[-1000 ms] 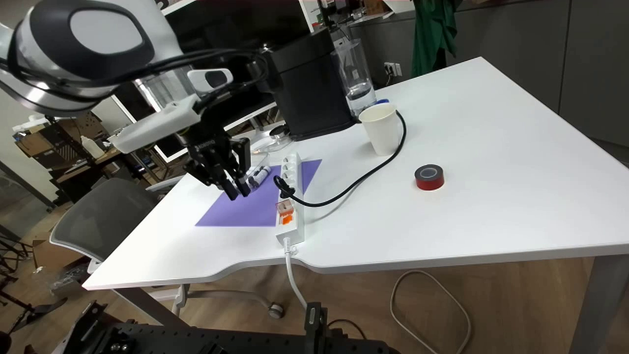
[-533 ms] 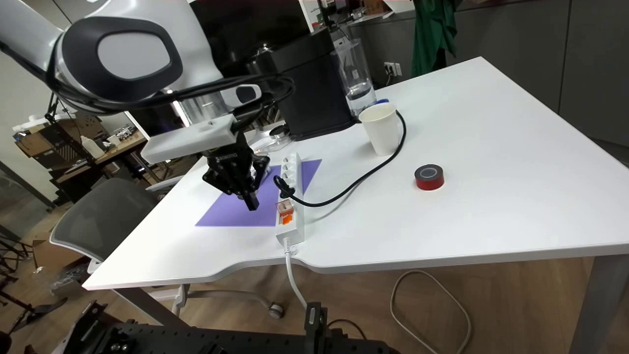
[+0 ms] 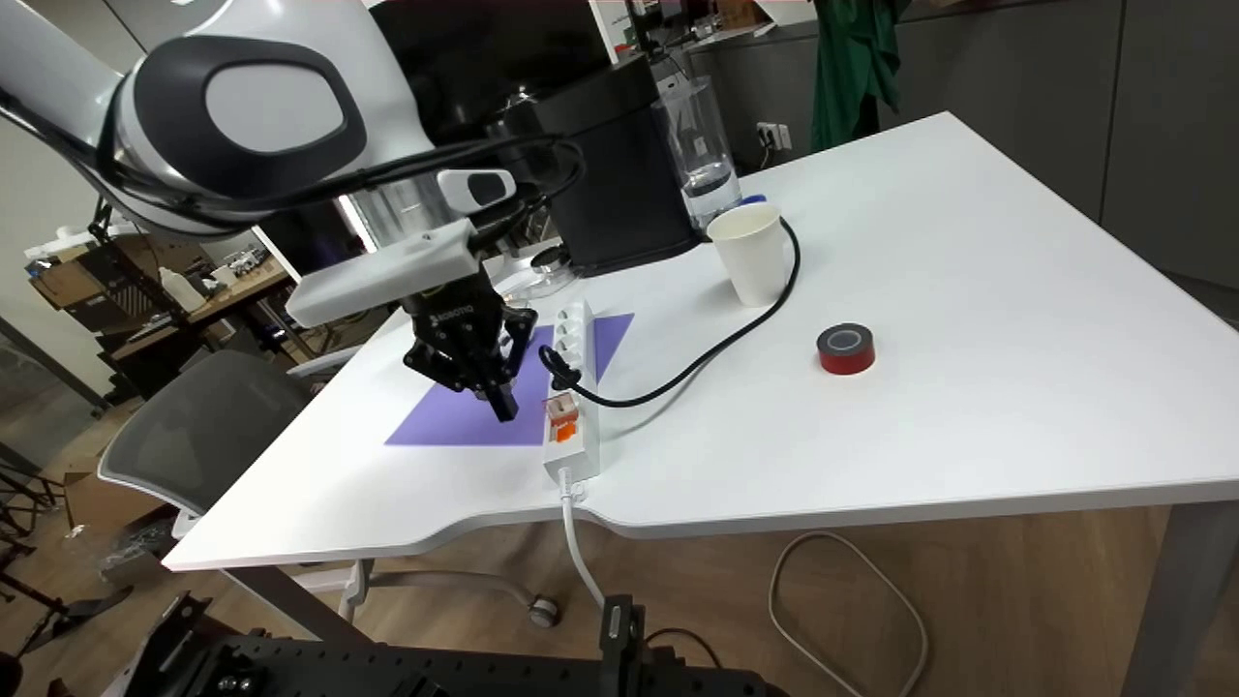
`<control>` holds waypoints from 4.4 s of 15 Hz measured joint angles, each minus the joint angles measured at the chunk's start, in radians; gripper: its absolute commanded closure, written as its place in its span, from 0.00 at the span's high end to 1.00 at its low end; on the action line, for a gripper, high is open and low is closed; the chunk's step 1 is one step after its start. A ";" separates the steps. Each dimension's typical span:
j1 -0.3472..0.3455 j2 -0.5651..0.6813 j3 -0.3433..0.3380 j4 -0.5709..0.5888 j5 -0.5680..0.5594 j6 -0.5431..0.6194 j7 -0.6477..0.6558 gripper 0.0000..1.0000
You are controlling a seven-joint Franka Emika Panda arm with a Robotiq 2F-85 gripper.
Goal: Press the power button on the extension cord.
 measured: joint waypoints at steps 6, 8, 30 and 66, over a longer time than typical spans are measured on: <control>-0.019 0.036 -0.008 0.000 -0.119 0.088 0.006 0.00; -0.019 0.050 -0.008 0.000 -0.136 0.124 0.019 0.00; -0.013 0.219 -0.003 0.052 -0.171 0.245 0.118 0.00; -0.152 0.232 0.123 0.107 0.048 0.163 0.057 0.00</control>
